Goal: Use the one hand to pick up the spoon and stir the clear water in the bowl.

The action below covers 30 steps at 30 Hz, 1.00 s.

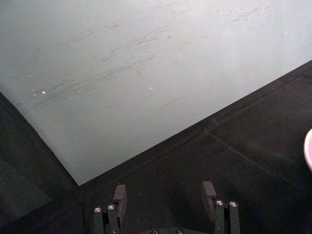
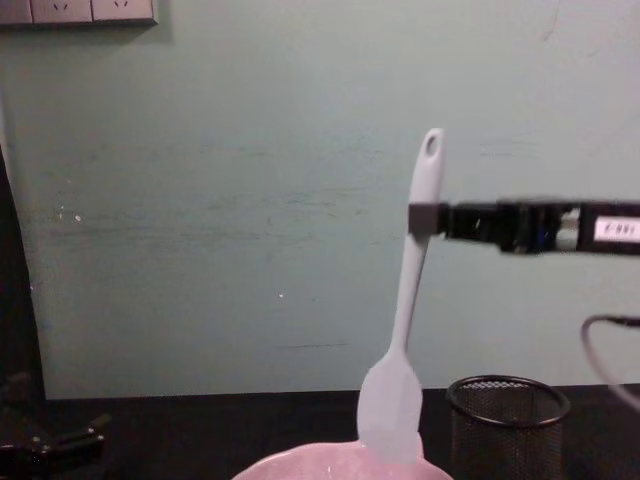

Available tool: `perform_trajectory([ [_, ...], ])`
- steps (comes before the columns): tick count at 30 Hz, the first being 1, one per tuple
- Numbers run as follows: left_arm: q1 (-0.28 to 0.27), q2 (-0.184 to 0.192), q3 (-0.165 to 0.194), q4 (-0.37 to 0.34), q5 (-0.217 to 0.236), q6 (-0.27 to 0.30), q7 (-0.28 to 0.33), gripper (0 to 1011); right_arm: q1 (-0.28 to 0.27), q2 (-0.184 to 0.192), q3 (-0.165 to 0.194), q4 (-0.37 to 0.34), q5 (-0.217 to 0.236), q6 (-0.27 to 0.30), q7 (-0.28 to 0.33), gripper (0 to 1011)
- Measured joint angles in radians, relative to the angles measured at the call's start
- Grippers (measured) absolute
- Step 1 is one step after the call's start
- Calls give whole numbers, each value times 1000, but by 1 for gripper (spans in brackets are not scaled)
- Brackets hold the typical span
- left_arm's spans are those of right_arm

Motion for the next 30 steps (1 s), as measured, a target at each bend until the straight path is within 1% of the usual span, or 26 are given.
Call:
perform_trajectory([
  [1, 0, 0, 0, 0, 0, 0, 0, 1011, 1, -4, -5, 7, -6, -6, 4, 111],
  [3, 0, 0, 0, 0, 0, 0, 0, 1011, 5, -21, -30, 41, -30, -29, 16, 111],
  [5, 0, 0, 0, 0, 0, 0, 0, 1011, 5, -25, -35, 50, -35, -34, 20, 111],
  [8, 0, 0, 0, 0, 0, 0, 0, 1011, 9, -43, -53, 91, -51, -57, 42, 111],
  [11, 0, 0, 0, 0, 0, 0, 0, 1011, 18, -72, -76, 149, -78, -97, 72, 111],
  [13, 0, 0, 0, 0, 0, 0, 0, 1011, 24, -86, -86, 173, -91, -106, 79, 111],
  [14, 0, 0, 0, 0, 0, 0, 0, 1011, 31, -100, -95, 196, -103, -115, 85, 111],
  [18, 0, 0, 0, 0, 0, 0, 0, 1011, 44, -131, -111, 237, -123, -124, 97, 111],
  [21, 0, 0, 0, 0, 0, 0, 0, 1011, 45, -142, -117, 244, -129, -125, 108, 111],
  [30, 0, 0, 0, 0, 0, 0, 0, 1011, 37, -150, -132, 233, -128, -106, 131, 111],
])
